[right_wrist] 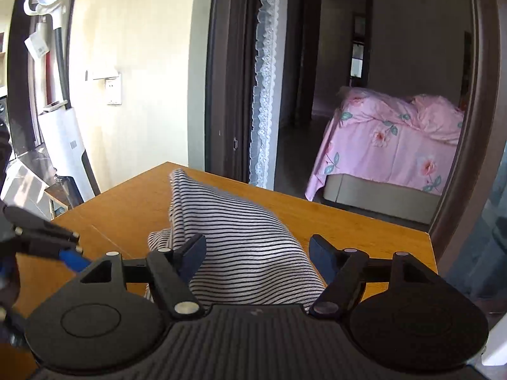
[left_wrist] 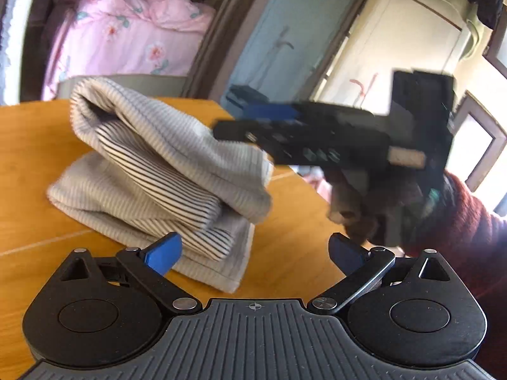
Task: Fold clothes
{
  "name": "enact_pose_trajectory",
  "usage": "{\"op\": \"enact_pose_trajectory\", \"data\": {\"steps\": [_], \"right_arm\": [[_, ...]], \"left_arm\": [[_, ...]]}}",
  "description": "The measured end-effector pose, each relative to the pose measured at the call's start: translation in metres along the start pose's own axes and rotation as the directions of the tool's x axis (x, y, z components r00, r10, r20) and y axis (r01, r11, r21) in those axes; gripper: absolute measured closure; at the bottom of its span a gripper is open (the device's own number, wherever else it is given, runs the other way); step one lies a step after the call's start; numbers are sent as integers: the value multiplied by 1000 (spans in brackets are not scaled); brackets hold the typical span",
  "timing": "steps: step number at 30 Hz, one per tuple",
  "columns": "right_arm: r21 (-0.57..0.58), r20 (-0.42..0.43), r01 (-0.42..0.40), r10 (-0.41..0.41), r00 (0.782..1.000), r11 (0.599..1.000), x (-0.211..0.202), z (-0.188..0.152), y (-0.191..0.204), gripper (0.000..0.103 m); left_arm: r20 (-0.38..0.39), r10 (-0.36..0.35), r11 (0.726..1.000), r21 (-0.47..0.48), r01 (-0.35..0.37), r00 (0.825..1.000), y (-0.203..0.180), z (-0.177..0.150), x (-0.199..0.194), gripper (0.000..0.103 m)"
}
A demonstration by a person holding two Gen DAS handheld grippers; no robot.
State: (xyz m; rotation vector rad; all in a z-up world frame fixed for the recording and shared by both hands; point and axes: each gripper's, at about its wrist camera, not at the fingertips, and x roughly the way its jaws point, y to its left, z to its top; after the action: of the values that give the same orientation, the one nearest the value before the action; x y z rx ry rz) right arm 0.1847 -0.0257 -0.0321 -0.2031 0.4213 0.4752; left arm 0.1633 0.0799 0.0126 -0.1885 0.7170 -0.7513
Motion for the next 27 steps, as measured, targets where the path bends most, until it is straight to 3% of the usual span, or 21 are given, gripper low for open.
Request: {"op": "enact_pose_trajectory", "data": {"steps": [2,4,6,8,10,12,13,14,17,20,22,24,25,26,27], "right_arm": [[-64,8,-4,5,1000,998,-1,-10,19,25],[-115,-8,-12,11,1000,993,12,-20,37,25],[-143,-30,-29,25,999,989,30,-25,52,25],[-217,-34,23,-31,999,976,46,-29,66,25],[-268,-11,73,-79,997,961,50,-29,69,33],[-186,-14,56,-60,998,981,44,-22,54,49],[-140,-9,64,-66,998,988,39,-18,46,52],[-123,5,95,-96,995,988,34,-15,39,52],[-222,35,200,-197,980,954,32,-20,38,49],[-281,19,200,-203,979,939,44,-31,40,39],[-271,11,193,-197,980,943,52,-36,34,40],[-236,4,176,-180,984,956,54,-36,24,62],[-202,2,159,-162,987,966,50,-31,18,67],[-168,0,142,-144,990,976,46,-25,12,77],[-114,7,111,-111,994,987,37,-17,5,79]], "left_arm": [[51,142,989,-44,-140,989,18,3,-17,1],[81,294,952,-112,-285,952,37,5,-28,1],[92,369,918,-192,-347,925,50,6,-34,1],[98,378,907,-238,-347,921,60,10,-36,1],[96,387,903,-240,-356,917,63,12,-36,1],[93,388,904,-230,-359,917,63,13,-36,1],[91,385,906,-226,-357,918,64,13,-36,1],[89,381,908,-223,-355,920,64,13,-35,1],[84,333,923,-234,-306,939,68,16,-23,1],[75,246,941,-256,-220,966,64,19,-4,2],[61,193,948,-270,-171,979,61,19,9,9],[39,145,949,-288,-128,989,60,18,22,24],[31,121,949,-297,-107,992,60,17,28,28],[47,107,946,-311,-87,993,62,14,29,25],[61,96,943,-325,-71,994,64,12,29,25]]}}
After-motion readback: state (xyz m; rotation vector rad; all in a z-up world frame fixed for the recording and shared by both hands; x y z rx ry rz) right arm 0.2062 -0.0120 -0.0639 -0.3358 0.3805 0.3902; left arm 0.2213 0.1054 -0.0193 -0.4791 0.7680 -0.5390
